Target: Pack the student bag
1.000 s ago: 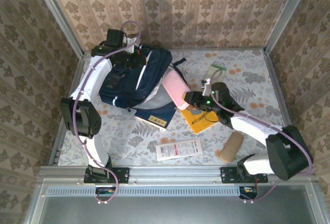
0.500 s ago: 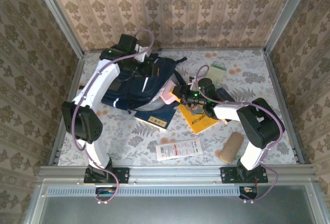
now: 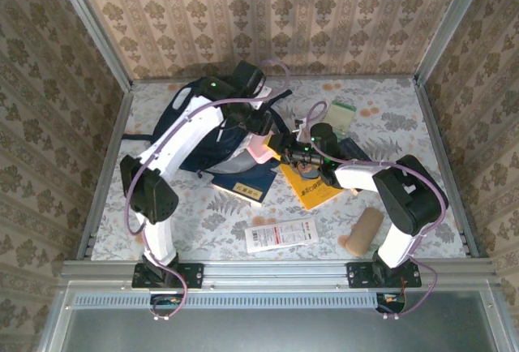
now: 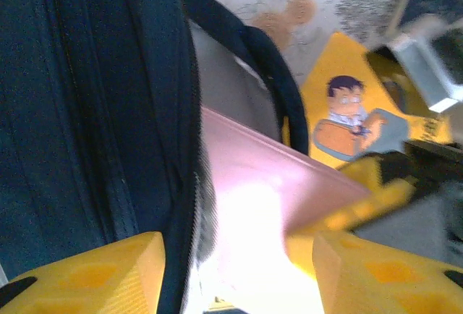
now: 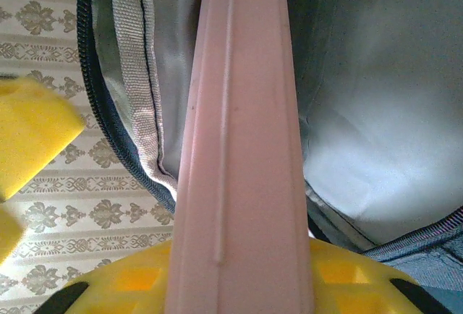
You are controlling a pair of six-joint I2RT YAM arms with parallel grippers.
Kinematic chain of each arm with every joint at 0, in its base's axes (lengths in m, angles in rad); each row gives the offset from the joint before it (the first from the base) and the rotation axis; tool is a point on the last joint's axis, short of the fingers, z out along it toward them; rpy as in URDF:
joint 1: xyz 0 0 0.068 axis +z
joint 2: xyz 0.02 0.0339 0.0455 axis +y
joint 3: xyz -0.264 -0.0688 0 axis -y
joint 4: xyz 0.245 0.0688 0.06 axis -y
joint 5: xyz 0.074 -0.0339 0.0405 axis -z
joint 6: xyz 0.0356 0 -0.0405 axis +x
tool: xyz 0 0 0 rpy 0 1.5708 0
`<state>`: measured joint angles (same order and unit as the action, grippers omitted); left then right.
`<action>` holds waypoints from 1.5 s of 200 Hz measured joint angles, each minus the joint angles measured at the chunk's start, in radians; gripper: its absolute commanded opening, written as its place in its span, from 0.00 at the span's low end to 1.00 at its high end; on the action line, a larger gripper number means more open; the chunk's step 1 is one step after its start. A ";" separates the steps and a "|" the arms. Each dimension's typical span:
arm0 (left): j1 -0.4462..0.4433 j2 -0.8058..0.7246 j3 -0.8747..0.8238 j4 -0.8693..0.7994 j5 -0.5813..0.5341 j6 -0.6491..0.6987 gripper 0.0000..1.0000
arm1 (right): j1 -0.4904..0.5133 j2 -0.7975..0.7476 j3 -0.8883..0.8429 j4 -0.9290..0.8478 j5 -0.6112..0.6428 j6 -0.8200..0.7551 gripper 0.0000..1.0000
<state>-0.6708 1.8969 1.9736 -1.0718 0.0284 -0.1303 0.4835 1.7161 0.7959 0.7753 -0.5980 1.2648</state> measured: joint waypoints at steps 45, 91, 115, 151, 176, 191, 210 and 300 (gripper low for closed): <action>-0.005 0.067 0.040 0.000 -0.115 0.023 0.53 | 0.005 -0.022 0.000 0.000 -0.002 0.000 0.24; -0.005 0.138 0.117 -0.001 -0.142 0.043 0.25 | 0.005 -0.022 0.000 0.000 -0.002 0.000 0.23; -0.002 0.158 0.126 -0.009 -0.169 0.049 0.02 | 0.005 -0.022 -0.001 -0.012 -0.001 0.000 0.22; -0.005 0.158 0.130 -0.021 -0.220 0.058 0.00 | 0.006 -0.022 -0.001 -0.016 -0.001 -0.003 0.23; -0.009 0.140 0.130 -0.027 -0.278 0.077 0.00 | 0.013 -0.023 0.006 -0.044 0.000 -0.037 0.25; -0.008 0.107 0.130 -0.035 -0.317 0.091 0.00 | 0.029 -0.023 0.037 -0.110 0.014 -0.085 0.25; -0.007 0.044 0.130 -0.046 -0.376 0.113 0.00 | 0.056 -0.023 0.097 -0.227 0.056 -0.149 0.26; 0.023 -0.272 -0.010 -0.019 -0.502 0.195 0.00 | 0.117 0.047 0.287 -0.598 0.214 -0.307 0.22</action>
<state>-0.6476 1.6249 1.9640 -1.0904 -0.4736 0.0650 0.6006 1.7634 1.0828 0.1776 -0.3843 0.9577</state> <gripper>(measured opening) 0.052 0.325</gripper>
